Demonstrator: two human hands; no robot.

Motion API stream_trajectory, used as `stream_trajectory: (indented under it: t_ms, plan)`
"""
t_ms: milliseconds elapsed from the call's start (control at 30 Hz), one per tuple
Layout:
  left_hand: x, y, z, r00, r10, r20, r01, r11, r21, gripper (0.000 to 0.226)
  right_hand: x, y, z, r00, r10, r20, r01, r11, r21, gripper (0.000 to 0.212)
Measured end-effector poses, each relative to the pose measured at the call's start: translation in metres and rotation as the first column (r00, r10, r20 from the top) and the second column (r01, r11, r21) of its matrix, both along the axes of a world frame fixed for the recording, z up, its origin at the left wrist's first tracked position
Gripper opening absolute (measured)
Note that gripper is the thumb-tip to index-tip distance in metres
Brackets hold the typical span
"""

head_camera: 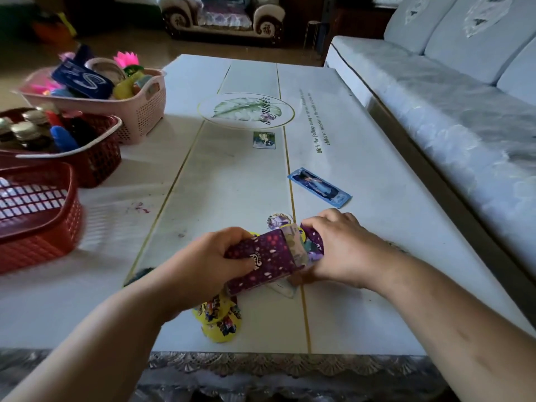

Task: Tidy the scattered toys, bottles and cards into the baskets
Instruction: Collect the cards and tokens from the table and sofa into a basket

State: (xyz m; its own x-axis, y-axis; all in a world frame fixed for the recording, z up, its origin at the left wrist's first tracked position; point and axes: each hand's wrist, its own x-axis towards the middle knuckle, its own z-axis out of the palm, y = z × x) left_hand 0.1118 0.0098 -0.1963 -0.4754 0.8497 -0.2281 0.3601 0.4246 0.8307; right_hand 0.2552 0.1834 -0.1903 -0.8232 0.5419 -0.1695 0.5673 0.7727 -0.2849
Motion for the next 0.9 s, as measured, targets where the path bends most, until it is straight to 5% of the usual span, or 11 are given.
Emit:
stream_trajectory:
  t_ms: [200, 333, 500, 633, 900]
  plan:
    - [-0.026, -0.004, 0.007, 0.962, 0.245, -0.121, -0.238, 0.969, 0.065, 0.013, 0.003, 0.016, 0.008, 0.988, -0.136, 0.071, 0.138, 0.990, -0.027, 0.095]
    - [-0.032, -0.005, 0.014, 0.909, 0.378, -0.177, -0.350, 0.921, 0.170, 0.014, -0.007, 0.017, 0.016, 0.987, -0.157, -0.012, 0.149, 0.953, -0.265, 0.046]
    - [-0.033, -0.011, 0.019, 0.854, 0.455, -0.251, -0.408, 0.886, 0.221, 0.011, -0.017, 0.025, 0.021, 0.917, -0.337, -0.214, 0.174, 0.819, -0.546, 0.032]
    - [-0.037, -0.017, 0.018, 0.806, 0.457, -0.376, -0.411, 0.890, 0.199, 0.012, -0.009, 0.028, 0.037, 0.968, -0.206, -0.140, 0.142, 0.918, -0.371, 0.017]
    - [-0.037, -0.024, 0.019, 0.803, 0.387, -0.454, -0.320, 0.922, 0.219, 0.018, -0.012, 0.025, 0.051, 0.927, -0.042, -0.372, 0.008, 0.996, -0.094, 0.021]
